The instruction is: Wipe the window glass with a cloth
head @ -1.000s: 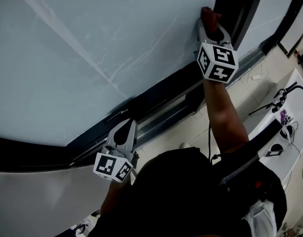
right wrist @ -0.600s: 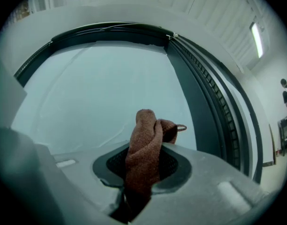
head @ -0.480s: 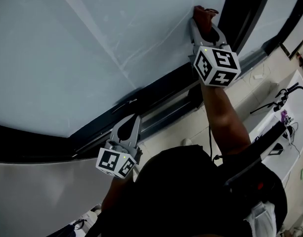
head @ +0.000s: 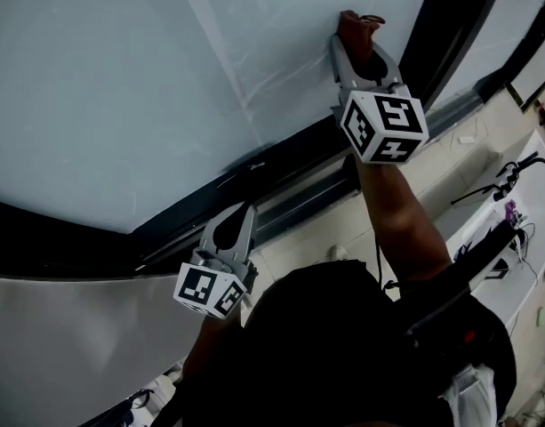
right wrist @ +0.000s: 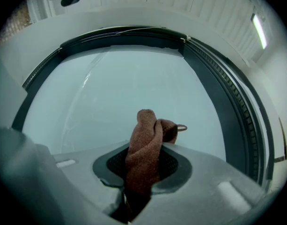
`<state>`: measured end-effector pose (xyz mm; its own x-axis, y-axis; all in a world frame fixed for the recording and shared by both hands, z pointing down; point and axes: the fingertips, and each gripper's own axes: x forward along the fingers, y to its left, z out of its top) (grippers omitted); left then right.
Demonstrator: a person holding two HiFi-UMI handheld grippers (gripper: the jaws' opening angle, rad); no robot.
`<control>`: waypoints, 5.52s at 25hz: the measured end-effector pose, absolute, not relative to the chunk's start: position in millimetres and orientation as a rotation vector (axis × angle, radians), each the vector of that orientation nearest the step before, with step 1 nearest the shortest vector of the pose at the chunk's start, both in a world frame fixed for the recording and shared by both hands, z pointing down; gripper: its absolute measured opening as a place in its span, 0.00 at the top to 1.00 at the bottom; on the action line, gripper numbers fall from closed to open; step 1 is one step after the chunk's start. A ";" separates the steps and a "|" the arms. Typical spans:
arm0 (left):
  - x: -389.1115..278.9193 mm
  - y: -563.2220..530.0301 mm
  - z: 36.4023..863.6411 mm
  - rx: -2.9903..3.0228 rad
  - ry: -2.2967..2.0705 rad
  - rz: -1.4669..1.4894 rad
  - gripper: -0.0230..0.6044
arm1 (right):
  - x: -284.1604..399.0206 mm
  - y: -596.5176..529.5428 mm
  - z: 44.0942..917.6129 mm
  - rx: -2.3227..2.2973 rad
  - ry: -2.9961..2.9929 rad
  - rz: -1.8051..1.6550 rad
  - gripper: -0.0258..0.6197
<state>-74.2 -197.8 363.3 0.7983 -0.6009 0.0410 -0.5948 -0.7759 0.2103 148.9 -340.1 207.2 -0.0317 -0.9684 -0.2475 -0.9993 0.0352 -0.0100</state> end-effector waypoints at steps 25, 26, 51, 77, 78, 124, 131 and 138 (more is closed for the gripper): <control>-140.2 -176.2 360.3 2.773 -0.998 -0.058 0.94 | -2.3 -316.1 199.8 -1.834 2.307 0.355 0.83; -142.0 -175.5 360.6 2.772 -1.002 -0.058 0.94 | -6.5 -315.3 199.7 -1.826 2.314 0.359 0.83; -71.9 -182.5 348.4 2.833 -0.873 -0.051 0.94 | 62.8 -295.0 175.7 -1.604 2.447 0.317 0.83; -17.4 -211.4 344.5 2.818 -0.919 -0.051 0.94 | 324.5 -363.2 110.2 -2.312 1.832 0.396 0.83; -18.4 -211.3 345.3 2.814 -0.922 -0.050 0.94 | 325.6 -364.5 110.0 -2.287 1.841 0.372 0.83; -133.0 -195.3 353.1 2.781 -1.019 -0.090 0.94 | 115.0 -333.5 102.1 -1.890 2.117 0.293 0.83; -154.6 -190.2 350.9 2.777 -1.043 -0.101 0.94 | 71.9 -326.3 97.4 -1.830 2.157 0.338 0.83; -170.0 -186.3 351.0 2.775 -1.068 -0.104 0.94 | 34.7 -319.7 95.8 -1.779 2.199 0.361 0.83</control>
<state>-170.0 -186.3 351.0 0.7418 -0.6706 -0.0056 -0.6591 -0.7304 0.1792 34.7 -319.7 95.8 -0.1960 -0.9061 -0.3750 -0.9784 0.2064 0.0127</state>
